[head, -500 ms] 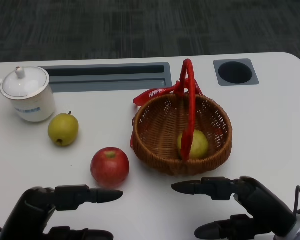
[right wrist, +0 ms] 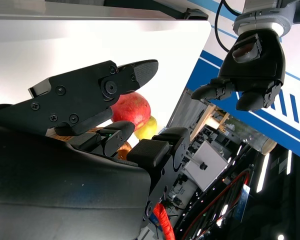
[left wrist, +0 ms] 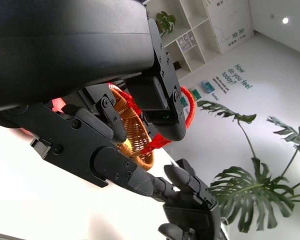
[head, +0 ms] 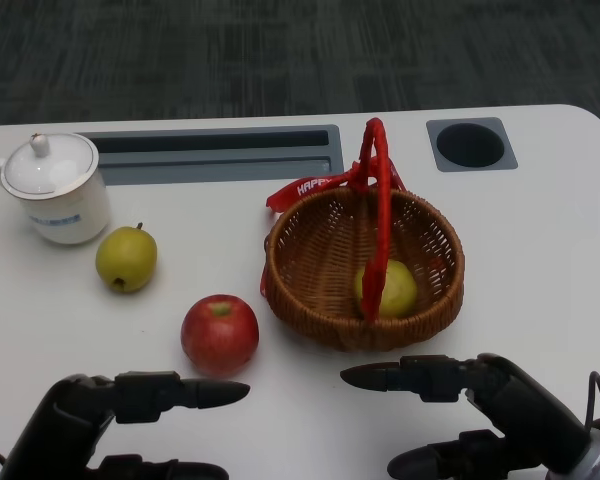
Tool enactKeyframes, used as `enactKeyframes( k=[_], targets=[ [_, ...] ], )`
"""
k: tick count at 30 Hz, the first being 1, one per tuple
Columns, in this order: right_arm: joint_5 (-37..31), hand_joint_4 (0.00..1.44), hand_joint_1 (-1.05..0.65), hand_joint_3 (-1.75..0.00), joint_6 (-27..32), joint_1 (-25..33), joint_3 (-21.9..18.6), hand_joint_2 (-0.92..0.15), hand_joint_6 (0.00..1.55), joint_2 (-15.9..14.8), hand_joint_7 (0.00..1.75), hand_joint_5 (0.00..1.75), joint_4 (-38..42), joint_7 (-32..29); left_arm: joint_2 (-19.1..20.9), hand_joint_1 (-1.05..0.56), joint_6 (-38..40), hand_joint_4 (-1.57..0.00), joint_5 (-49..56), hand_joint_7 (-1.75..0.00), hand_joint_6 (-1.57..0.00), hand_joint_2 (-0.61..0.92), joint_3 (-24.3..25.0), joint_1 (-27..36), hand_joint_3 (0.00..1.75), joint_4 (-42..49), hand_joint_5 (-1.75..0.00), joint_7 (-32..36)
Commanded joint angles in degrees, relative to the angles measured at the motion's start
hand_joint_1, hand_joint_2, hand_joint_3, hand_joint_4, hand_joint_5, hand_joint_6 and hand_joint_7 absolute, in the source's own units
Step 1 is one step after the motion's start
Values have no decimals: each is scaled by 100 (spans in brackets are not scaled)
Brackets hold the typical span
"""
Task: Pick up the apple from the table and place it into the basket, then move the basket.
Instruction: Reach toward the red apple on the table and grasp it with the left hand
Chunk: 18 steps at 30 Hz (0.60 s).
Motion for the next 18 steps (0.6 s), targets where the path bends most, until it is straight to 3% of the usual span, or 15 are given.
enactKeyframes(
  k=[1, 5, 8, 14, 18],
  targets=[
    [83, 65, -36, 0, -1, -18, -13, -85, 63, -103, 1, 1, -17, -32, 27, -57, -310, -72, 618, 0, -69, 74, 285, -48, 0, -80, 0, 295],
    [88, 66, -37, 0, 20, -24, 0, -85, 63, -105, 1, 1, -17, -24, 59, -71, -410, -37, 1521, 0, -38, 74, 542, -275, 0, -62, 0, 657],
    [80, 67, -38, 0, 8, -37, 8, -86, 64, -106, 1, 1, 2, -25, 36, -80, -338, -23, 2366, 0, -25, 75, 712, -519, 0, 26, 0, 1106],
    [32, 70, -38, 0, -60, -49, 7, -86, 65, -99, 1, 2, 49, -78, 111, -86, -91, -9, 3594, 0, -10, 76, 584, -1126, 1, 769, 0, 2087],
    [-29, 72, -39, 0, -76, -37, 1, -86, 66, -131, 0, 1, 53, -127, 203, -86, 50, -11, 4345, -1, -10, 75, 292, -1581, 0, 1469, -2, 2915]
  ],
)
